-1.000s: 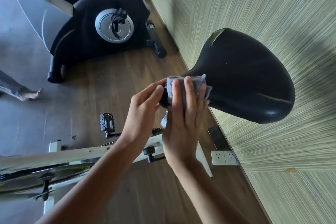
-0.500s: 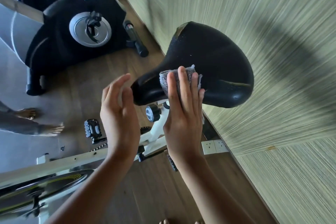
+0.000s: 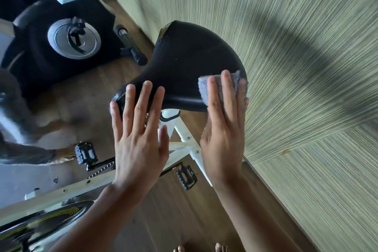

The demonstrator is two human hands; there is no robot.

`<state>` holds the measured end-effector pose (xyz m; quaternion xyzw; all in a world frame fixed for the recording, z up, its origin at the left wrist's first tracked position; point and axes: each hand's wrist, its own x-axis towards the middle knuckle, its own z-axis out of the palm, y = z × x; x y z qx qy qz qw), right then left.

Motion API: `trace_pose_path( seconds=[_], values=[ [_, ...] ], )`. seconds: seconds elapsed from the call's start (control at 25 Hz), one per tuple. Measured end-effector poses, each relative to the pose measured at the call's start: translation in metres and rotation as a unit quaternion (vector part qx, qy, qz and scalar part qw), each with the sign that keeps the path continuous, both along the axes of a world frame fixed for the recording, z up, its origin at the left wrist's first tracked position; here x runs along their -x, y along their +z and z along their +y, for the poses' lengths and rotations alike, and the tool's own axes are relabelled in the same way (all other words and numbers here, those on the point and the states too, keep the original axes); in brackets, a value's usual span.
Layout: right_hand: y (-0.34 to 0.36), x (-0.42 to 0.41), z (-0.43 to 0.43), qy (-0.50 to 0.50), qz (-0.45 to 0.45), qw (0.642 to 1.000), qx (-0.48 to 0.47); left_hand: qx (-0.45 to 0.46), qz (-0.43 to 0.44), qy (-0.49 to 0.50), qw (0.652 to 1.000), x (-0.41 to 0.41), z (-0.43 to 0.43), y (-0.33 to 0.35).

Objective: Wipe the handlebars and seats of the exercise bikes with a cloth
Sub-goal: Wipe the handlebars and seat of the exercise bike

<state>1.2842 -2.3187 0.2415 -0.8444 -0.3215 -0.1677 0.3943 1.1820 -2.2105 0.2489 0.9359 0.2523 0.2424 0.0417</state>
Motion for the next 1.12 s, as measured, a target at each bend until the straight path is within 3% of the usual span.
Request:
trace_pose_path(
  seconds=[0.16, 0.28, 0.6, 0.84, 1.04, 1.12],
  values=[
    [0.004, -0.012, -0.01, 0.044, 0.077, 0.991, -0.096, -0.012, 0.002, 0.023, 1.0, -0.005, -0.004, -0.001],
    [0.013, -0.019, -0.018, 0.067, 0.15, 0.974, -0.154, 0.036, -0.022, 0.029, 0.999, -0.007, -0.009, 0.002],
    [0.041, -0.067, -0.032, 0.128, 0.332, 0.926, -0.13, 0.104, -0.072, -0.012, 0.992, -0.067, -0.02, 0.043],
    [0.042, -0.057, -0.044, 0.154, 0.364, 0.912, -0.111, 0.114, 0.002, 0.042, 0.993, -0.084, -0.013, 0.046],
    [0.05, -0.106, -0.026, 0.157, 0.468, 0.861, -0.123, 0.136, 0.032, 0.041, 0.989, -0.086, -0.006, 0.061],
    [0.053, -0.12, -0.017, 0.157, 0.481, 0.856, -0.108, 0.149, 0.038, 0.04, 0.987, -0.086, 0.004, 0.067]
  ],
)
